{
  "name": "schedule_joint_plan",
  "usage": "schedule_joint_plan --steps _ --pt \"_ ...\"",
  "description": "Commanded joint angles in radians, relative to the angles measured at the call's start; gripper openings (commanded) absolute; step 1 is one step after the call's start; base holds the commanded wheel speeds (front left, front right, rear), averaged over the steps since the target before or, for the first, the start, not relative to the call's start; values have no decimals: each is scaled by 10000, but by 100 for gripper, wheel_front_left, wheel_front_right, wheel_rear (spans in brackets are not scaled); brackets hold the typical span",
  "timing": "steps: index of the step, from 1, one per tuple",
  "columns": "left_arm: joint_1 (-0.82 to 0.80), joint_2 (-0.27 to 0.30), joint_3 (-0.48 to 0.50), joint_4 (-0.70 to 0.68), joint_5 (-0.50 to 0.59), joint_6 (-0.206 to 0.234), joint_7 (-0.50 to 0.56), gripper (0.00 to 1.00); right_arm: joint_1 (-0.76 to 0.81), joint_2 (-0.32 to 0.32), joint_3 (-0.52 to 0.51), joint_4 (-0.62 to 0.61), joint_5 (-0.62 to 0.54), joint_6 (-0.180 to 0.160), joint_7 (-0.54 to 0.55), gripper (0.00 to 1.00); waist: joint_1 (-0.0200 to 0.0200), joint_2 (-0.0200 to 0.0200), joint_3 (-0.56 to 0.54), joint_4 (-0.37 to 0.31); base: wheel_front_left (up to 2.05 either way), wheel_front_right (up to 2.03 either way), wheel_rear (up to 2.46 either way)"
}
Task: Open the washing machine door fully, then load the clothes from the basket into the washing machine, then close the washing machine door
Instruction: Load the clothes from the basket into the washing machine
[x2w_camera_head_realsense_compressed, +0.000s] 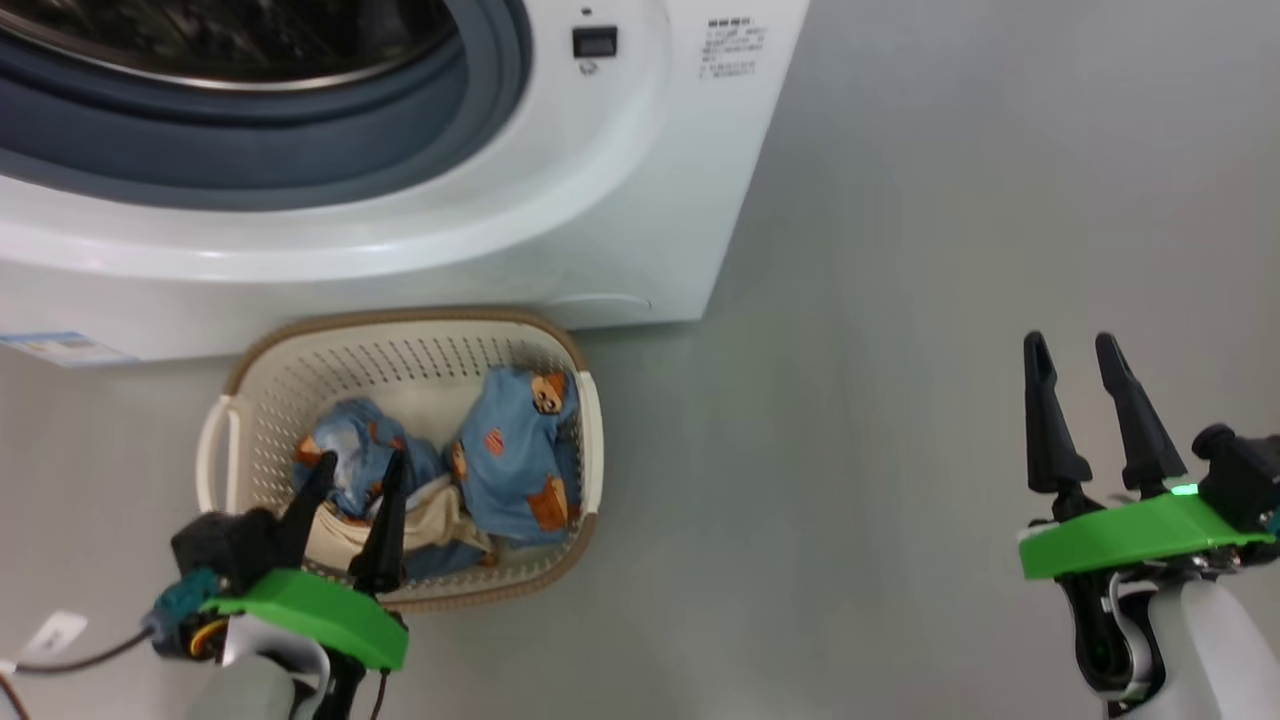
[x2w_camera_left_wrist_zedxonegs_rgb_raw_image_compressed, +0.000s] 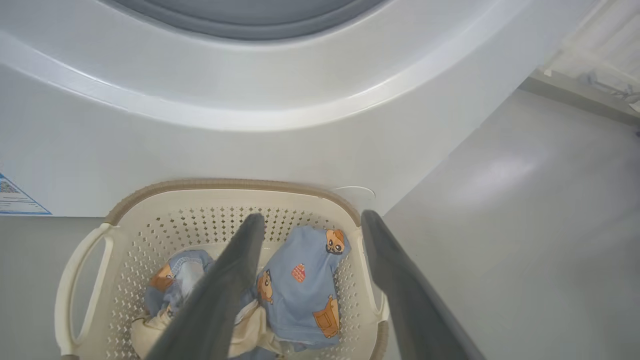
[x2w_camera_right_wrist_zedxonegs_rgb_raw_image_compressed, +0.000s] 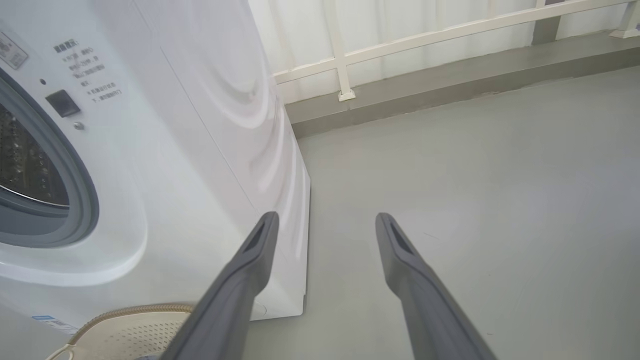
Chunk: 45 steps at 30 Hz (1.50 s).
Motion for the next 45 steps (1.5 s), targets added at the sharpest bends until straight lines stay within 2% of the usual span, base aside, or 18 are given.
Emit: schedule_joint_plan --steps 1,12,21,29,45 --pt "-461 385 47 157 -128 8 -65 100 -260 3 237 -289 -188 58 -90 100 0 0 749 -264 0 0 0" --pt "-2578 935 -1799 2213 -1297 8 -65 100 -1119 344 260 -682 -261 58 -90 100 0 0 2582 -830 0 0 0" --pt "-3880 1384 -3162 3049 -2079 8 -65 100 -1600 528 331 -886 -271 58 -90 100 0 0 3714 -1187 0 0 0" --pt "-4840 1743 -4380 3591 -3004 8 -65 100 -1947 602 428 -990 -226 58 -90 100 0 0 4362 -1447 0 0 0" --pt "-6407 2171 -6190 4783 -4189 8 39 100 -1942 619 463 -1441 -35 58 -90 100 0 0 5172 -1912 0 0 0"
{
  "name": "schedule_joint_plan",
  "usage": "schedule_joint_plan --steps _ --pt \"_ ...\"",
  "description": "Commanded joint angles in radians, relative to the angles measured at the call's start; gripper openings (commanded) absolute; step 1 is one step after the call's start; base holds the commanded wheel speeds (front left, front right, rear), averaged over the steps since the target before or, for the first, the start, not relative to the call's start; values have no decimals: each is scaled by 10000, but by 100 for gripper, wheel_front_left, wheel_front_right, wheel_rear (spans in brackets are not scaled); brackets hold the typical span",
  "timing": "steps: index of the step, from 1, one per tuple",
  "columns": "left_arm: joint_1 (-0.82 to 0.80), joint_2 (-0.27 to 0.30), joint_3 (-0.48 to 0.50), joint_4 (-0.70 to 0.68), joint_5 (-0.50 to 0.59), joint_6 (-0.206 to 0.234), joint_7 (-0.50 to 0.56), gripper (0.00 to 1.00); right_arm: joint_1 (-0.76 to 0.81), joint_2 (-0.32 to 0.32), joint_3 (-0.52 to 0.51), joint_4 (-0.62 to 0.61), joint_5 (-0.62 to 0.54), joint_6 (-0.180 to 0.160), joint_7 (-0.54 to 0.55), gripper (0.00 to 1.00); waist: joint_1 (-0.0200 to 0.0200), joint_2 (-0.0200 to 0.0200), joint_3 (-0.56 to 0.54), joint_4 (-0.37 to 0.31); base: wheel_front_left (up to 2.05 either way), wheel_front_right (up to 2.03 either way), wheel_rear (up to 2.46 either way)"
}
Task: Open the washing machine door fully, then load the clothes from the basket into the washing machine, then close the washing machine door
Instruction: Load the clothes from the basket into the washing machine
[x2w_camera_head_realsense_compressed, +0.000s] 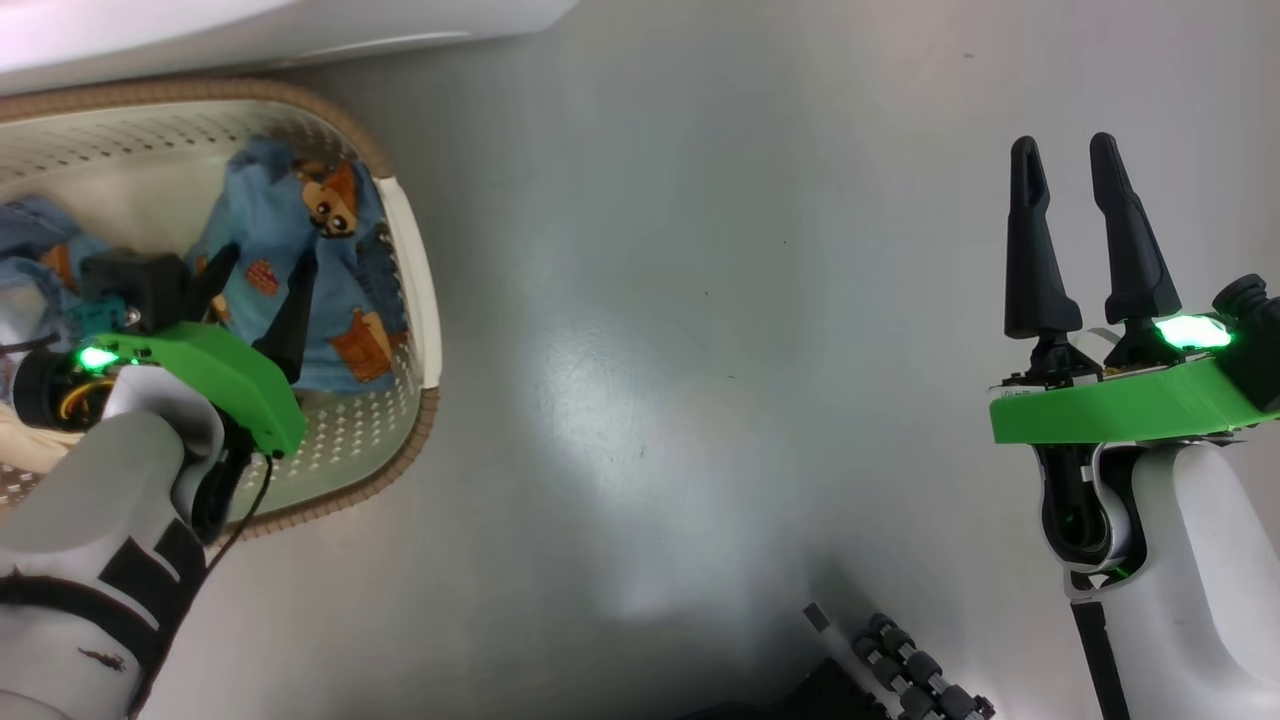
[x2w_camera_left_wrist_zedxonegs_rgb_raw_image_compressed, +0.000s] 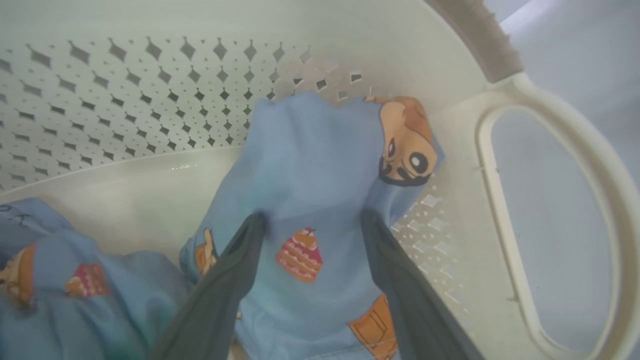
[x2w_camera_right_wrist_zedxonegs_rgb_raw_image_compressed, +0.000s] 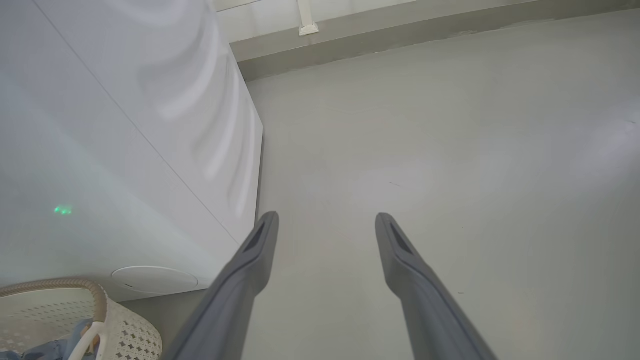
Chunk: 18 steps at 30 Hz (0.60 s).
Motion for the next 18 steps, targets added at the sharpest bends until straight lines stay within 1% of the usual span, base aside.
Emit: schedule_joint_plan --steps 1,11,12,13,14,18 --pt "-37 370 22 56 -165 8 28 100 247 13 181 -234 54 56 -78 100 -1 0 107 -102 0 0 0" --pt "-511 381 -841 314 -905 8 202 100 273 14 294 -323 82 56 -78 100 -1 0 201 -221 0 0 0" --pt "-535 378 -934 311 -969 8 242 57 280 14 296 -325 75 56 -78 100 -1 0 187 -223 0 0 0" --pt "-555 379 -1011 316 -1039 8 252 31 287 14 296 -323 66 56 -78 100 -1 0 165 -226 0 0 0" --pt "-557 368 -1060 310 -1145 8 252 0 291 14 294 -313 54 56 -78 100 -1 0 129 -226 0 0 0" --pt "-519 323 -1186 265 -1504 8 283 0 316 14 277 -301 20 56 -78 100 -1 0 5 -207 0 0 0"
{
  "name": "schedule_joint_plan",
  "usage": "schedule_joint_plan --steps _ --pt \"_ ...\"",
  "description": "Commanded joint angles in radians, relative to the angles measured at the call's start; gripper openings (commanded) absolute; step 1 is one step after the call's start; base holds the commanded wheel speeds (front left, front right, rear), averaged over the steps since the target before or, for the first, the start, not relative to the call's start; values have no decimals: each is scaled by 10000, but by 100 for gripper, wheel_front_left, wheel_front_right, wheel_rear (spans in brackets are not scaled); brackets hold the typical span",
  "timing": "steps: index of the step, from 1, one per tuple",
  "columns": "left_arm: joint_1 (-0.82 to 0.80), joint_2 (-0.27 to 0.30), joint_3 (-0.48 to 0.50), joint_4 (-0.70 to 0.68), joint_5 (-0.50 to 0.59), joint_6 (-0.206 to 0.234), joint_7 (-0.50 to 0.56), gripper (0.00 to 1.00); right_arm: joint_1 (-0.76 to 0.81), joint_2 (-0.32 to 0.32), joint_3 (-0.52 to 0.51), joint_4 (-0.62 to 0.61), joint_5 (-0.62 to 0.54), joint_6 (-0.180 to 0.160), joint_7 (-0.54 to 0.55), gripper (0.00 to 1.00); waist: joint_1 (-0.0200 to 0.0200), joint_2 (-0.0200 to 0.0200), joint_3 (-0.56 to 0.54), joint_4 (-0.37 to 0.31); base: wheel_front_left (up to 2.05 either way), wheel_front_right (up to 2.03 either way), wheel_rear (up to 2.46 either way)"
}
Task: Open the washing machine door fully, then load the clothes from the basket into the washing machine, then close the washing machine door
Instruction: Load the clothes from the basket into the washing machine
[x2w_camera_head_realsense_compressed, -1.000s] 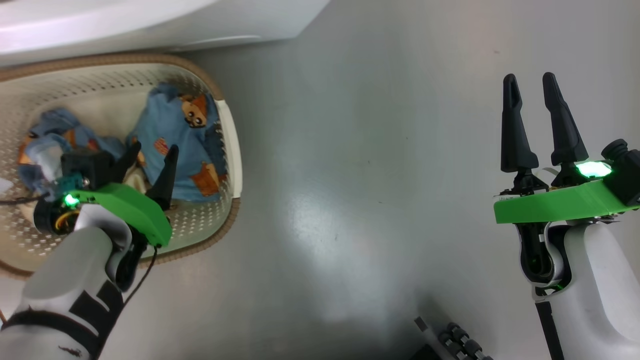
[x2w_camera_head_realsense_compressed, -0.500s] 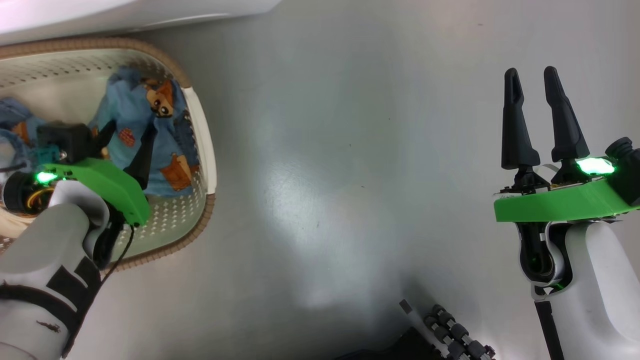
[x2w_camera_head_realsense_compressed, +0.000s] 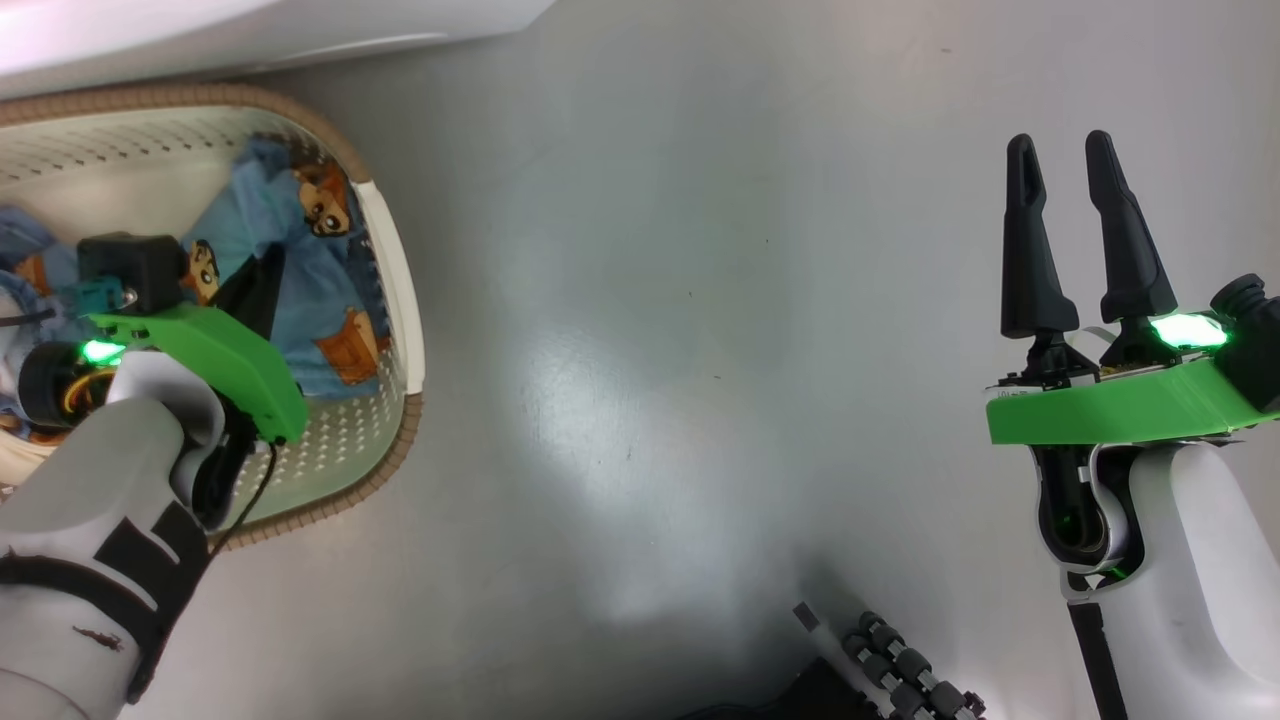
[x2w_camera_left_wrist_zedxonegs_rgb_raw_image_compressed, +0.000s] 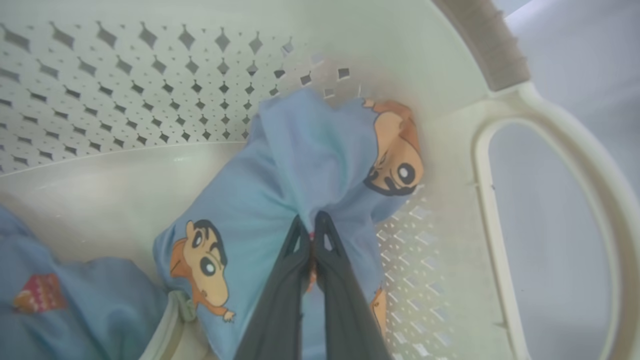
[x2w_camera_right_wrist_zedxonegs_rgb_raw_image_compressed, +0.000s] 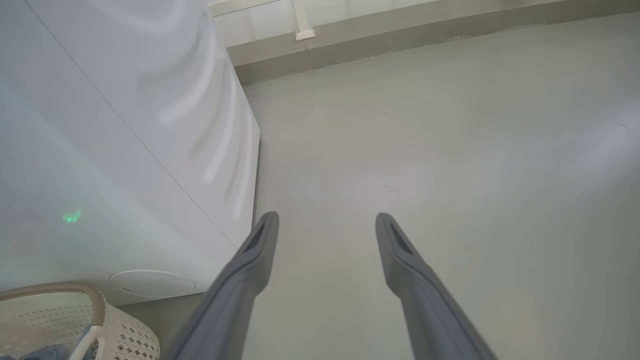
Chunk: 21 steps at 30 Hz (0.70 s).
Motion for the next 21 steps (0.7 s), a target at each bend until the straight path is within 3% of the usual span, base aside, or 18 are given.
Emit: schedule_joint_plan --steps 1,14,21 --pt "76 254 125 -73 -117 8 29 0 308 -15 195 -216 -80 56 -78 100 0 0 -85 34 0 0 0" --pt "1097 84 201 -497 -1411 8 -327 0 339 -15 79 -17 -228 56 -78 100 0 0 -1600 627 0 0 0" --pt "2044 165 1868 -1261 -931 8 -341 0 679 -55 17 340 -389 56 -78 100 0 0 -2811 1120 0 0 0"
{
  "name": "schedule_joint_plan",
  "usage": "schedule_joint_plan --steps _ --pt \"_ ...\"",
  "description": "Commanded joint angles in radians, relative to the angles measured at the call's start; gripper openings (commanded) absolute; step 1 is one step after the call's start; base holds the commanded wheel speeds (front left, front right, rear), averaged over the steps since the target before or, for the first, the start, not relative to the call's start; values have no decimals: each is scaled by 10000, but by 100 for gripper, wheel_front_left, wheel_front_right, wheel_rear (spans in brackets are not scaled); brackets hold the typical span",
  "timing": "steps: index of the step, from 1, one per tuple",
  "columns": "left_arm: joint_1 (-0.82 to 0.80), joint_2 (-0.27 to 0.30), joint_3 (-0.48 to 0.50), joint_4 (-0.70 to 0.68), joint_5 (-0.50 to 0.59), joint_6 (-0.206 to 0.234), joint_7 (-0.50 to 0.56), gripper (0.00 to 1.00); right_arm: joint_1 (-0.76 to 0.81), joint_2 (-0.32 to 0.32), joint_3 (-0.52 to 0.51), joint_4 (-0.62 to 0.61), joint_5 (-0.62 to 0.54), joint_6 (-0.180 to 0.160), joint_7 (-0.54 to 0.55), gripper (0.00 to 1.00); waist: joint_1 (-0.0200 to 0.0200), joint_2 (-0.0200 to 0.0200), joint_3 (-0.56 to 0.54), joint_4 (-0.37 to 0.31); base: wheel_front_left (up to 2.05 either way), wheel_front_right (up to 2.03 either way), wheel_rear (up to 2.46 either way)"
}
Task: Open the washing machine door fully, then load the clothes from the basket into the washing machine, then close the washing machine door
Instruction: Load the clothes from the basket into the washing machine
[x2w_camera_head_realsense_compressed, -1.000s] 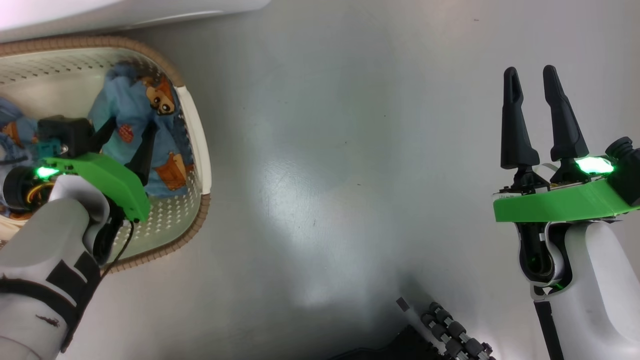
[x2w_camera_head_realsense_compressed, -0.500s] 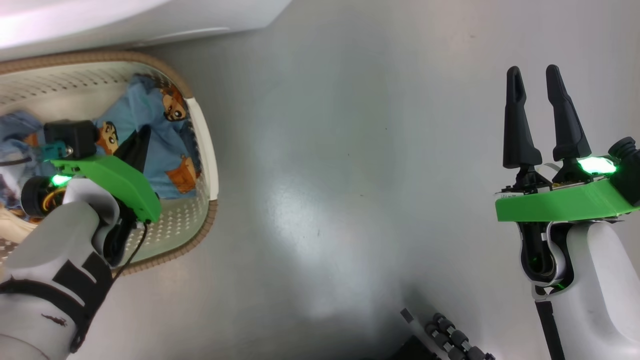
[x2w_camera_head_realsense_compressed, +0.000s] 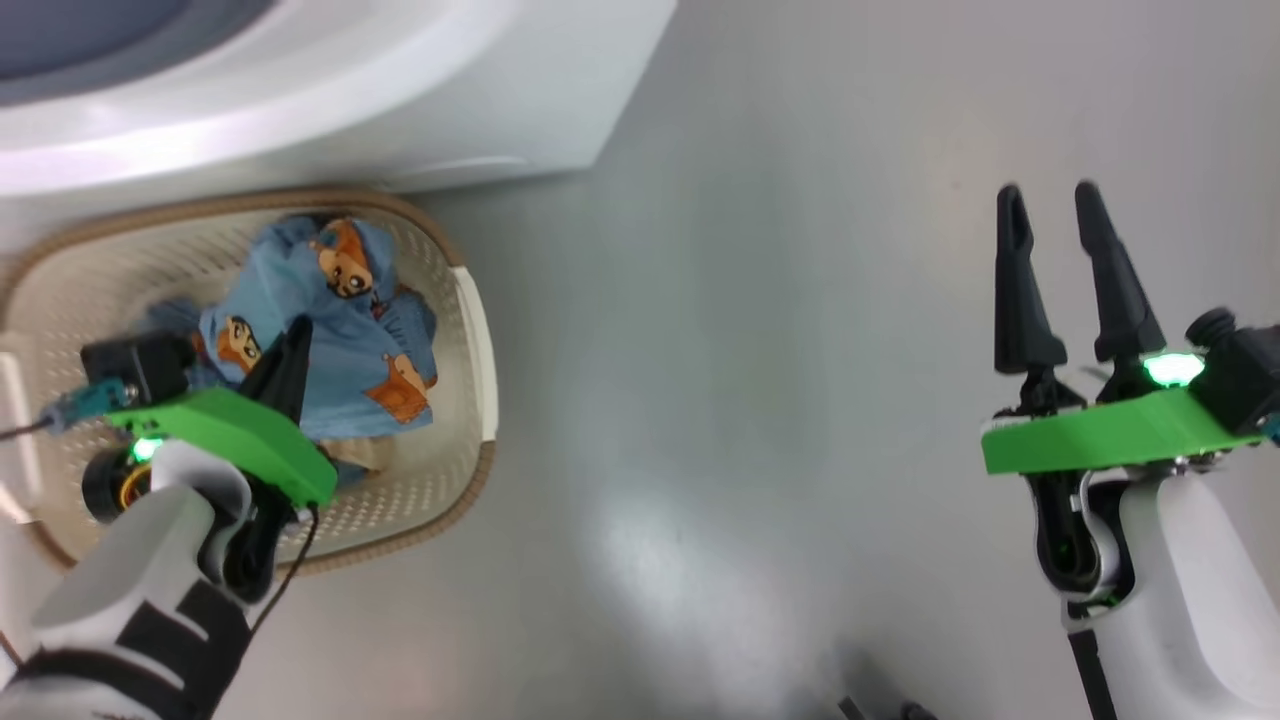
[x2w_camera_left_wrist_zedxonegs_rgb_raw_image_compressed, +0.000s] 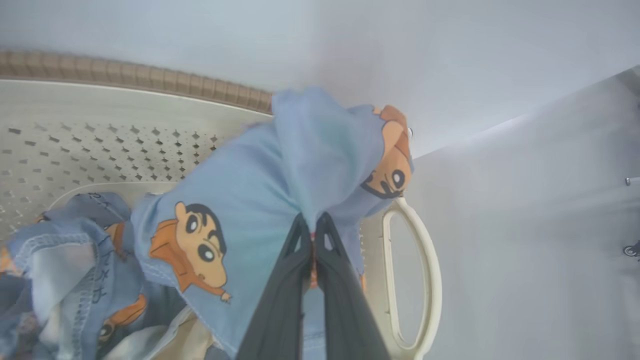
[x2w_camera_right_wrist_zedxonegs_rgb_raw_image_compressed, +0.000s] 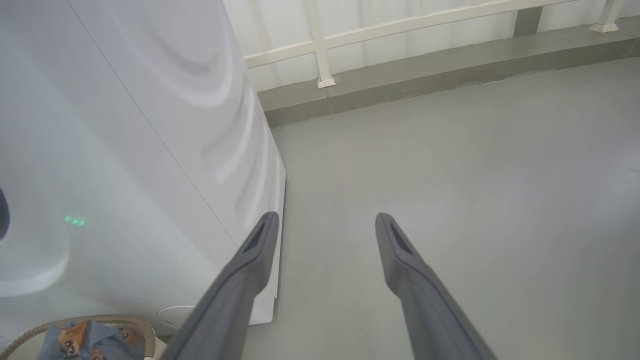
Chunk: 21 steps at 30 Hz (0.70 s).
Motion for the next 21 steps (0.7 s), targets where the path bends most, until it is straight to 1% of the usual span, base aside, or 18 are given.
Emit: schedule_joint_plan --steps 1,2,3,11,13,21 --pt "535 282 695 -294 366 8 -133 0 474 -86 113 -78 -69 56 -78 100 0 0 -995 536 0 0 0" --pt "727 260 1022 -431 554 8 -133 0 532 -127 111 -26 -58 56 -78 100 0 0 -1169 598 0 0 0" --pt "1310 177 1901 -835 1278 8 -134 0 714 -290 130 129 -34 56 -78 100 0 0 -1672 785 0 0 0" --pt "2901 -178 4034 -2042 3049 8 -134 0 1317 -702 144 466 68 56 -78 100 0 0 -3026 1233 0 0 0" --pt "3623 -364 4933 -2673 3776 8 -135 0 1668 -837 175 586 128 56 -78 100 0 0 -3651 1406 0 0 0" --pt "4759 -704 6319 -3910 4870 8 -135 0 2161 -944 167 710 241 56 -78 100 0 0 -4471 1660 0 0 0"
